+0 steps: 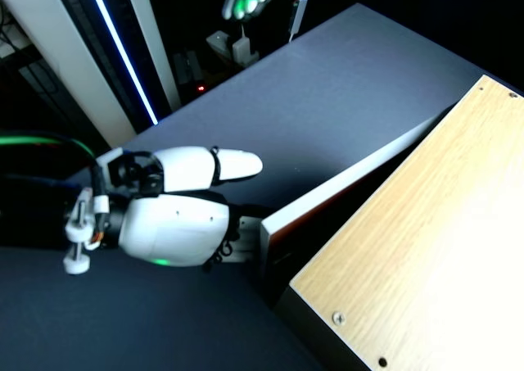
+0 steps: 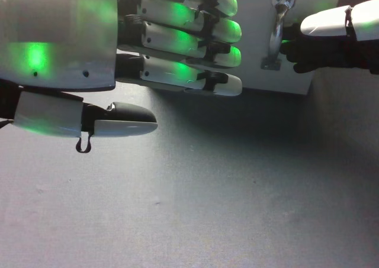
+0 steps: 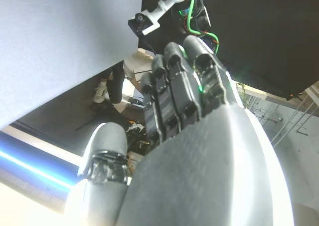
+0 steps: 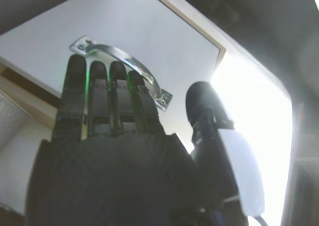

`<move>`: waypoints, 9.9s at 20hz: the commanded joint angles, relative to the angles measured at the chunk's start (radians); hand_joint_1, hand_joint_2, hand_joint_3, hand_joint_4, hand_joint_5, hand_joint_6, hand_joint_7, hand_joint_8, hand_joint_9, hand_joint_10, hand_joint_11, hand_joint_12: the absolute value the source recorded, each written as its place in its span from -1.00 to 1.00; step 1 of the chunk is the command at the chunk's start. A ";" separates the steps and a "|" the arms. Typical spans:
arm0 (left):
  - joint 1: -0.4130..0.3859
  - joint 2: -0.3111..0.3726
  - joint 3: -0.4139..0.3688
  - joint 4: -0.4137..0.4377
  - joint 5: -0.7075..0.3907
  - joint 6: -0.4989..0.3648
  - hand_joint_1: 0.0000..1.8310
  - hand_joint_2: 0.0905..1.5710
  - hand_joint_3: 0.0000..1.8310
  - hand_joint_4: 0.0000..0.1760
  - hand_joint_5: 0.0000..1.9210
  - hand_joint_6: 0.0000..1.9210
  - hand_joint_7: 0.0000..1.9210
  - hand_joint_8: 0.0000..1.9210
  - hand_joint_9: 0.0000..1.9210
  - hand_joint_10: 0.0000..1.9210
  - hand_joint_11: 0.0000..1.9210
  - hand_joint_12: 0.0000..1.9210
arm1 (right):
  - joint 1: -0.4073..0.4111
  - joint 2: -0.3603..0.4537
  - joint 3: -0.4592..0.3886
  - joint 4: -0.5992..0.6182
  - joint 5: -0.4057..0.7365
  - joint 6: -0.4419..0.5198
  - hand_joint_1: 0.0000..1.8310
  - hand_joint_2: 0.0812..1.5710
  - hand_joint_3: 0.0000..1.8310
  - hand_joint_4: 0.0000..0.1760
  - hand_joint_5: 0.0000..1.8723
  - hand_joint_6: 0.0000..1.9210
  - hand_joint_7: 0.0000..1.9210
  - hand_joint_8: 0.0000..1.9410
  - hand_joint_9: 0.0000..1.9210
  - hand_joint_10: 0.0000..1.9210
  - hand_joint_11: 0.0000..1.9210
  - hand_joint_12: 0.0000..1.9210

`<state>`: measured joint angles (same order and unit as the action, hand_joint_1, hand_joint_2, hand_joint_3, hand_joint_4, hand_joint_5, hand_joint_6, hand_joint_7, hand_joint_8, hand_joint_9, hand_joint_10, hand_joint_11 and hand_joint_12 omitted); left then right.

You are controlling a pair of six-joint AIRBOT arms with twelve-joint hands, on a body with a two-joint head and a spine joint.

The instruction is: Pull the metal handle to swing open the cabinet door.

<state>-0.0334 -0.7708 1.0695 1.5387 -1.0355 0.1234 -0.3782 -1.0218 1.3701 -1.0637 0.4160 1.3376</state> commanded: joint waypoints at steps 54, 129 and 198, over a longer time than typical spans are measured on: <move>-0.010 0.005 -0.003 -0.096 -0.022 0.005 -1.00 0.96 -0.98 -1.00 -0.61 -1.00 -0.57 -1.00 -0.62 -1.00 -1.00 -0.12 | -0.039 0.083 0.155 -0.211 0.395 -0.583 -1.00 0.88 -1.00 -1.00 -0.74 -1.00 -0.74 -1.00 -0.76 -1.00 -1.00 -0.25; -0.010 0.005 -0.003 -0.096 -0.022 0.005 -1.00 1.00 -0.97 -1.00 -0.61 -1.00 -0.55 -1.00 -0.59 -1.00 -0.99 -0.08 | 0.017 0.004 0.150 -0.211 0.203 -0.321 -1.00 0.91 -1.00 -1.00 -0.76 -1.00 -0.76 -1.00 -0.78 -1.00 -1.00 -0.30; -0.010 0.005 -0.003 -0.096 -0.022 0.006 -0.92 1.00 -0.99 -1.00 -0.64 -1.00 -0.59 -1.00 -0.62 -1.00 -1.00 -0.09 | 0.001 -0.102 -0.010 0.048 0.688 -1.310 -1.00 0.91 -1.00 -1.00 -0.78 -0.99 -0.78 -1.00 -0.78 -1.00 -1.00 -0.32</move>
<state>-0.0334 -0.7708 1.0695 1.5379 -1.0367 0.1234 -0.3801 -1.1229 1.3651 -1.1015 1.0306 0.0261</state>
